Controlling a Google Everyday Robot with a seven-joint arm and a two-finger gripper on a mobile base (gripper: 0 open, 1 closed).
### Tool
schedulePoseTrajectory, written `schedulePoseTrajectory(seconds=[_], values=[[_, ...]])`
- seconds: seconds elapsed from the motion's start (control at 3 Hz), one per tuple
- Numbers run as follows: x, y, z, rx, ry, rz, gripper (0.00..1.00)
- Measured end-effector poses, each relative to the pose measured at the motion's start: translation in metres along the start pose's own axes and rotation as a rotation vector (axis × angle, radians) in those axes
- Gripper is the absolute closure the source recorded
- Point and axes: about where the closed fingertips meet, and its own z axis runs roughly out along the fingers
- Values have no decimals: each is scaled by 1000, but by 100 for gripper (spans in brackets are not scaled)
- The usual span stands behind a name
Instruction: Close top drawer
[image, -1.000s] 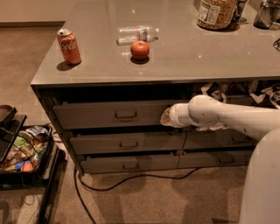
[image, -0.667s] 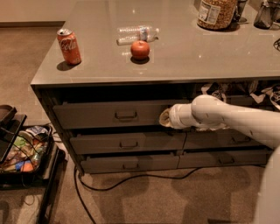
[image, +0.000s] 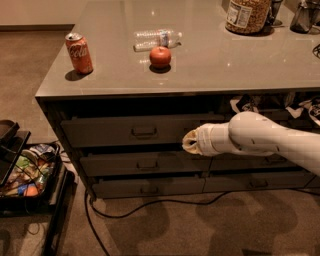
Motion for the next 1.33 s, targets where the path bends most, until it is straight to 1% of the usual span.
schedulePoseTrajectory(seconds=[0.33, 0.67, 1.0, 1.33], values=[[-15, 10, -45, 42, 24, -14, 100], [-35, 19, -82, 89, -19, -14, 100], [-65, 30, -105, 143, -113, -30, 100], [-65, 48, -137, 209, -133, -21, 100]])
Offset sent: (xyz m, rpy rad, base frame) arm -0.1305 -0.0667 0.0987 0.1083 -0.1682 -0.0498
